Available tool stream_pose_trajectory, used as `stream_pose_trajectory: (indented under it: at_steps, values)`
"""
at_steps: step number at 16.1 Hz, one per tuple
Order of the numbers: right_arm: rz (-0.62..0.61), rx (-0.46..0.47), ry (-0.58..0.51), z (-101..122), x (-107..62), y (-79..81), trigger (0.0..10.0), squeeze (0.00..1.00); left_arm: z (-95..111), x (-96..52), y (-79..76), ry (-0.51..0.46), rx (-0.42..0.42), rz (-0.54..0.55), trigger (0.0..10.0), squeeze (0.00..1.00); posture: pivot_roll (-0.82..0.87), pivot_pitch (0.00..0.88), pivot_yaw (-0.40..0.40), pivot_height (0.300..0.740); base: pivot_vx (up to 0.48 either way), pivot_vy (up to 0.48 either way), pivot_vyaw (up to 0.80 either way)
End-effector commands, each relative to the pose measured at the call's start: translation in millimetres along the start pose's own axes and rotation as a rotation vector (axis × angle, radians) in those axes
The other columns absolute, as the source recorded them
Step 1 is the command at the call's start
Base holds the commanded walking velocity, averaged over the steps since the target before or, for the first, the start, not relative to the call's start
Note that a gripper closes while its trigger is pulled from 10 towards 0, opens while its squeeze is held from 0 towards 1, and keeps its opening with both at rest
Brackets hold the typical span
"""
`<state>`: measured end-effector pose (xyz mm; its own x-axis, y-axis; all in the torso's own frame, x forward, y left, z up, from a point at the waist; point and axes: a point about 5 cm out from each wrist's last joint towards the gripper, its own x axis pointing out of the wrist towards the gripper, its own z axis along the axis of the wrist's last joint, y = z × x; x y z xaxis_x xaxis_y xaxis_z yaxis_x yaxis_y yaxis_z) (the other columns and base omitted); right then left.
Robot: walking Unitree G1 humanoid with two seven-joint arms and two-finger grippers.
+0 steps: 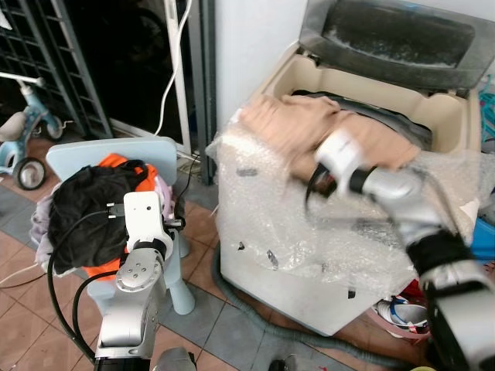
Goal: Clothes washing
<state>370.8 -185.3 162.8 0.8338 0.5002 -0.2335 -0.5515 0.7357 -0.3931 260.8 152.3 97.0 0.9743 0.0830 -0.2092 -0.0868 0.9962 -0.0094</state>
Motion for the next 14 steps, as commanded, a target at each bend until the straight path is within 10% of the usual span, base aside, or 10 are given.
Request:
stream_pose_trajectory:
  at_steps: [1,7,8,9,14]
  values:
    - [-0.167,0.069,-0.021,4.5,-4.8,-23.3,10.0,1.0,1.8,-0.7,-2.0,-0.002,0.003,-0.014,10.0,0.0,0.0,0.0,-0.023,0.74,0.0,0.0,0.0]
    - [-0.723,0.18,-0.031,15.7,-35.4,-92.4,10.0,1.0,1.8,-0.5,-0.7,0.0,0.008,-0.011,10.0,0.0,0.0,0.0,-0.021,0.74,0.0,0.0,0.0]
    - [-0.692,0.185,-0.081,23.5,-32.0,-89.7,10.0,0.87,1.8,-0.3,-0.5,-0.001,0.009,-0.012,10.0,0.0,0.0,0.0,-0.021,0.74,0.0,0.0,0.0]
    - [-0.667,0.13,-0.101,29.6,-28.3,-85.2,10.0,0.08,1.8,-0.2,-0.6,-0.001,0.008,-0.012,10.0,0.0,0.0,0.0,-0.021,0.74,0.0,0.0,0.0]
    - [-0.501,0.126,-0.197,26.5,-13.9,-30.7,10.0,0.0,1.8,0.7,-2.0,-0.007,0.001,-0.015,10.0,0.0,-0.01,0.0,-0.022,0.74,0.0,0.0,0.0]
